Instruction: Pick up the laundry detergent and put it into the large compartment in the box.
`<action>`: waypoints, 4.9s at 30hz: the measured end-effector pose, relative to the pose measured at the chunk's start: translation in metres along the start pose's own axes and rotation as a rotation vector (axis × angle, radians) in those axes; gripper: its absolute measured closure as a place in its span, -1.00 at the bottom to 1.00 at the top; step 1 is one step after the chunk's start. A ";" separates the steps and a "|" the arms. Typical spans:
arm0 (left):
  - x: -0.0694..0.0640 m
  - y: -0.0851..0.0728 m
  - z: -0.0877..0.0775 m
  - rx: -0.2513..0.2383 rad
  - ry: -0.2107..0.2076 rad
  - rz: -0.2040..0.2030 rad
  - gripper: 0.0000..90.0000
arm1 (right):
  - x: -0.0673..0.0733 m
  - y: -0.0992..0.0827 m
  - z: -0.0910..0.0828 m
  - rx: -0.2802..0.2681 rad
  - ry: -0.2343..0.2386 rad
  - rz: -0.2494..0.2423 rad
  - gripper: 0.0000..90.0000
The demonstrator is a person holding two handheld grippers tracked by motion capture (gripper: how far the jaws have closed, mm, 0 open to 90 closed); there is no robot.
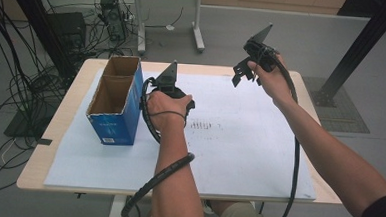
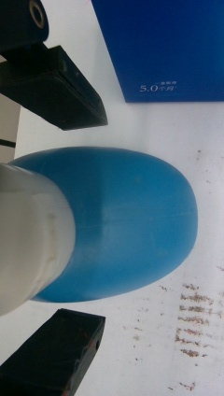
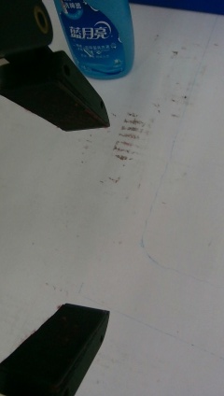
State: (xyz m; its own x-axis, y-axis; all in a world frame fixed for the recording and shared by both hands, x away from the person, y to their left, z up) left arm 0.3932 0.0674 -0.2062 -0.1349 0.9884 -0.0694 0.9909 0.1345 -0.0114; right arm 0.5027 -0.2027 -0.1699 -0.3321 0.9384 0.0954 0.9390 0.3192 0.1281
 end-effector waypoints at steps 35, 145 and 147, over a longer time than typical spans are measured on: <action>-0.003 0.000 -0.003 -0.010 0.009 0.002 -0.85 | 0.004 0.000 0.000 0.002 -0.007 0.002 -0.83; -0.003 -0.006 0.003 -0.032 0.022 -0.032 -0.18 | 0.004 -0.001 0.000 0.001 -0.019 -0.006 -0.83; -0.003 -0.006 0.003 -0.034 0.021 -0.031 -0.18 | 0.004 -0.001 -0.001 0.003 -0.018 -0.008 -0.83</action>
State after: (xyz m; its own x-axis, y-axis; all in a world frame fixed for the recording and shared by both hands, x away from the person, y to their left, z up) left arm 0.3879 0.0633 -0.2087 -0.1662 0.9849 -0.0482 0.9857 0.1674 0.0203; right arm 0.5006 -0.1992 -0.1691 -0.3378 0.9381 0.0765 0.9366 0.3270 0.1259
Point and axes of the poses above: each handheld gripper's, and its own axes: z roughly forward along the jaws, y roughly out of its top, x roughly to its left, the point moved 4 cm from there along z, roughly forward along the jaws, and after that the axes turned 4 degrees about -y, right-handed, at the moved point
